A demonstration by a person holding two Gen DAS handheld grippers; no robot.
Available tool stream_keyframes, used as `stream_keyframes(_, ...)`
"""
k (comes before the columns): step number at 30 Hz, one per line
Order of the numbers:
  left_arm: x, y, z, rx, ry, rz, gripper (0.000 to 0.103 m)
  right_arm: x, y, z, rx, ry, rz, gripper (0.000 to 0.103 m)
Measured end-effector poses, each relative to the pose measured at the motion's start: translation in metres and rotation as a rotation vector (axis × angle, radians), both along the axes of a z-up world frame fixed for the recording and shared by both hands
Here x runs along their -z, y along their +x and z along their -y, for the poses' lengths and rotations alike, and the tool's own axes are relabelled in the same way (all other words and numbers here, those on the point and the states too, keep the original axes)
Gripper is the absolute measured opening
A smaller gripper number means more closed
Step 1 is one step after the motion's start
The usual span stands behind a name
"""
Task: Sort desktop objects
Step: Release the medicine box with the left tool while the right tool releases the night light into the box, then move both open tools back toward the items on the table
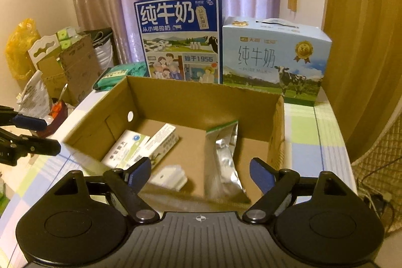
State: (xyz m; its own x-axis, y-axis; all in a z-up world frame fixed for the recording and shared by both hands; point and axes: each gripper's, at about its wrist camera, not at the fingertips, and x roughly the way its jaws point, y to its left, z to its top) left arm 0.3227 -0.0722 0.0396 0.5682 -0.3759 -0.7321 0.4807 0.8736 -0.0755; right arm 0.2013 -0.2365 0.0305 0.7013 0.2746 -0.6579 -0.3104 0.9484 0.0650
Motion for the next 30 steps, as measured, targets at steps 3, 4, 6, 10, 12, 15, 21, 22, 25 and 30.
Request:
stream_keyframes(3, -0.005, -0.016, -0.004, -0.003, 0.001, 0.001, 0.073, -0.006, -0.018, 0.0, -0.01, -0.007, 0.008, 0.086)
stream_keyframes(4, -0.006, -0.021, -0.004, -0.003, 0.004, 0.001, 0.074, -0.007, -0.024, 0.0, -0.012, -0.006, 0.01, 0.087)
stream_keyframes(6, -0.008, -0.032, -0.006, -0.003, 0.009, 0.002, 0.075, -0.011, -0.035, 0.001, -0.019, -0.009, 0.013, 0.088)
stream_keyframes(10, -0.01, -0.053, -0.009, -0.001, 0.02, 0.001, 0.077, -0.013, -0.056, 0.006, -0.026, -0.021, 0.013, 0.091)
stream_keyframes(12, -0.009, -0.063, -0.011, 0.004, 0.029, -0.001, 0.077, -0.012, -0.064, 0.008, -0.027, -0.024, 0.004, 0.093)
stream_keyframes(15, -0.008, -0.077, -0.013, 0.006, 0.041, 0.003, 0.08, -0.013, -0.076, 0.012, -0.028, -0.032, -0.003, 0.097)
stream_keyframes(21, -0.008, -0.099, -0.019, 0.016, 0.061, 0.006, 0.084, -0.014, -0.096, 0.016, -0.04, -0.066, -0.001, 0.101)
stream_keyframes(22, -0.007, -0.103, -0.02, 0.016, 0.066, 0.009, 0.085, -0.014, -0.098, 0.017, -0.04, -0.068, -0.003, 0.101)
stream_keyframes(25, -0.006, -0.11, -0.023, 0.021, 0.08, 0.01, 0.088, -0.014, -0.105, 0.021, -0.04, -0.071, -0.009, 0.101)
stream_keyframes(30, -0.002, -0.121, -0.028, 0.037, 0.125, 0.019, 0.095, -0.009, -0.113, 0.028, -0.049, -0.086, -0.028, 0.101)
